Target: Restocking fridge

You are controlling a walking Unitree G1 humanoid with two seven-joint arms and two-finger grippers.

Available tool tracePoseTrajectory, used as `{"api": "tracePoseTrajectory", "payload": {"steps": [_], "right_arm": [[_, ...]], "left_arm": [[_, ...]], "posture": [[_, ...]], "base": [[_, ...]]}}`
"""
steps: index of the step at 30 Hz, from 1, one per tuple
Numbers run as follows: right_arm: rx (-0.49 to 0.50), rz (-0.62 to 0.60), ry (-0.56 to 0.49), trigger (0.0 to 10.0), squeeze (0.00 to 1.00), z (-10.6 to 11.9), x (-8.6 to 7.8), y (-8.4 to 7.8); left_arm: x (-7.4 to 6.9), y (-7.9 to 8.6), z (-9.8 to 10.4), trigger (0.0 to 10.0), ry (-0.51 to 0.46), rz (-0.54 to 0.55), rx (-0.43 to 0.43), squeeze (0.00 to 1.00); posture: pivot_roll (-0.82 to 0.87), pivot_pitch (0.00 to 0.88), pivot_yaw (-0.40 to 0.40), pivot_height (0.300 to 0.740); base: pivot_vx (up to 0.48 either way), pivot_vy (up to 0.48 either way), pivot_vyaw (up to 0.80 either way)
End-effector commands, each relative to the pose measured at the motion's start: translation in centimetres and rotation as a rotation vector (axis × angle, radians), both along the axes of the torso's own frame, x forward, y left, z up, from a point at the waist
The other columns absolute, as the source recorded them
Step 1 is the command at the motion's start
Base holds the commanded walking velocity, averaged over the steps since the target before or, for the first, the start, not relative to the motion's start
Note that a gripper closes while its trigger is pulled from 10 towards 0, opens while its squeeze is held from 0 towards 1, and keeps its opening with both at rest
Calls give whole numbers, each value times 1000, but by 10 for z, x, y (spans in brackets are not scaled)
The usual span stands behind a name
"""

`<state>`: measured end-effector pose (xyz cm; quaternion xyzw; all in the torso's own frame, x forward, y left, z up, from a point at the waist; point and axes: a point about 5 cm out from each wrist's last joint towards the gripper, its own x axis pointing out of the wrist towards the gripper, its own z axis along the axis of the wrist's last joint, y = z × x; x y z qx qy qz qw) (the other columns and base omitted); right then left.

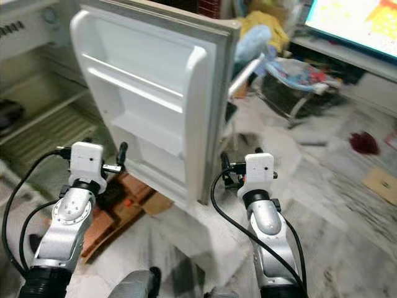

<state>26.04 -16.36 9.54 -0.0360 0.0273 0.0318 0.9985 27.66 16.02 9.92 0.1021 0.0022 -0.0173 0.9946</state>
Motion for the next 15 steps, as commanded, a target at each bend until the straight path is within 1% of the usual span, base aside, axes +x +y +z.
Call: {"api": "tracePoseTrajectory", "payload": {"steps": [1,4,6,15], "right_arm": [[7,-1,-6,10000,0,1,0,0],[8,-1,2,10000,0,0,0,1],[3,-8,25,10000,0,-3,1,2],[-1,0,30,10000,0,-3,1,3]], "left_arm": [[-4,3,-3,10000,22,5,6,0],[-7,3,-5,10000,34,-9,-2,0],[-8,2,-5,10000,40,-13,-1,0],[-7,-1,-5,10000,43,-26,-3,0]], "posture": [[5,48,-17,740],[5,48,-17,740],[6,51,-19,740],[3,50,-19,740]], "base": [[0,0,800],[0,0,800],[0,0,0],[0,0,0]]}}
